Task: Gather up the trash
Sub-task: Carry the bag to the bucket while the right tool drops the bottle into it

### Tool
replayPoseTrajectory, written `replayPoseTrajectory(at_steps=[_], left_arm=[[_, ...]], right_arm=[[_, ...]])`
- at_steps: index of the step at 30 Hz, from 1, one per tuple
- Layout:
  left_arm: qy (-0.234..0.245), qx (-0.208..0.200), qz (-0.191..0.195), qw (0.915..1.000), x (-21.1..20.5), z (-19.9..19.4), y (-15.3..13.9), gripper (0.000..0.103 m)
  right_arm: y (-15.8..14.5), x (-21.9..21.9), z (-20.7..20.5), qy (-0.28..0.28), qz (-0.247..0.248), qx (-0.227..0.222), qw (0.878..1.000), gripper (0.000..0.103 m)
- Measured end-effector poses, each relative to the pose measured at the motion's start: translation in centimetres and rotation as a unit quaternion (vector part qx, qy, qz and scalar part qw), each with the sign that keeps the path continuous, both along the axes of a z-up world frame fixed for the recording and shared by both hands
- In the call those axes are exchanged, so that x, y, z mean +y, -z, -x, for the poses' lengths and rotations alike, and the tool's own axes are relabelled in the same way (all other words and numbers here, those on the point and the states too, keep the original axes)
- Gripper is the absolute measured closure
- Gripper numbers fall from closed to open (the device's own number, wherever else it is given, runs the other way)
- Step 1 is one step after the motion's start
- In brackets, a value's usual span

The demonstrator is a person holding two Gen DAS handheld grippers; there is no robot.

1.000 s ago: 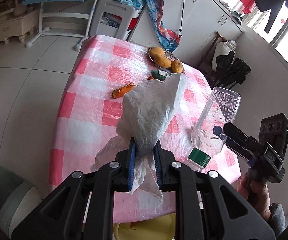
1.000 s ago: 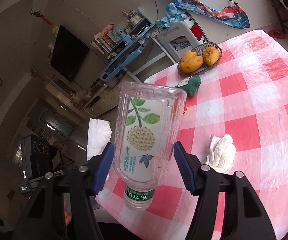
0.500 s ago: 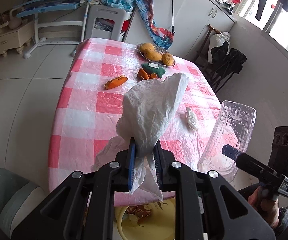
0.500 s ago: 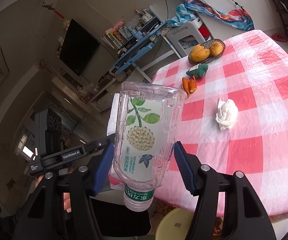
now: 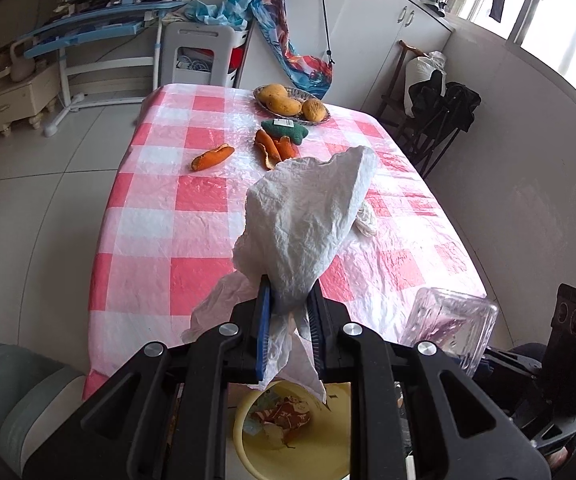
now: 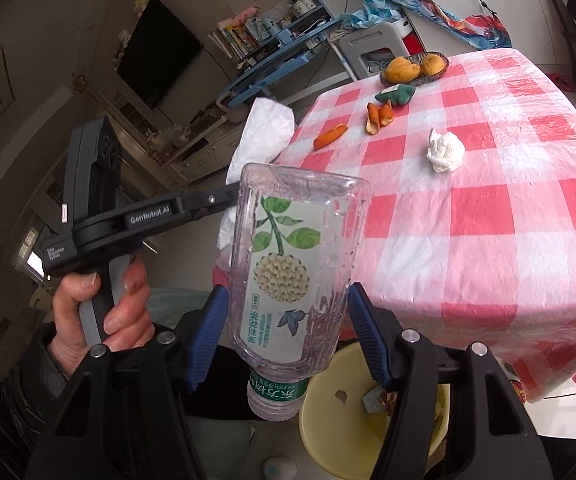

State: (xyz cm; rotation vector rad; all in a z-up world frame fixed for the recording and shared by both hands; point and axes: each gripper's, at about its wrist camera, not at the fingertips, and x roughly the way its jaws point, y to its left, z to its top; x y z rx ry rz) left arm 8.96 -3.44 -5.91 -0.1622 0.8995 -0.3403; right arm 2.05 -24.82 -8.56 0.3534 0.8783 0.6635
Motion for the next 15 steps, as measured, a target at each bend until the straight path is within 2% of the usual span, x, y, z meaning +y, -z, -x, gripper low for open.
replayPoseTrajectory(at_steps=[8,10,15], left_arm=[[0.007,-0.003,-0.004,1.0,-0.4,1.4,0.2,0.086],[0.008,-0.003,-0.004,1.0,-0.5,1.6,0.2,0.086],[0.011,-0.001,-0.004,0.9999,-0.7,2.5,0.5,0.086]], right_arm=[[2.1,1.7,0.8,-0.027,0.056,0.031,0.998,0.042],[2.7,1.6,0.6,-0.027,0.056,0.045,0.997,0.04],[2.5,0.9,0.7,-0.007,0.047,0.032,0.998,0.031]])
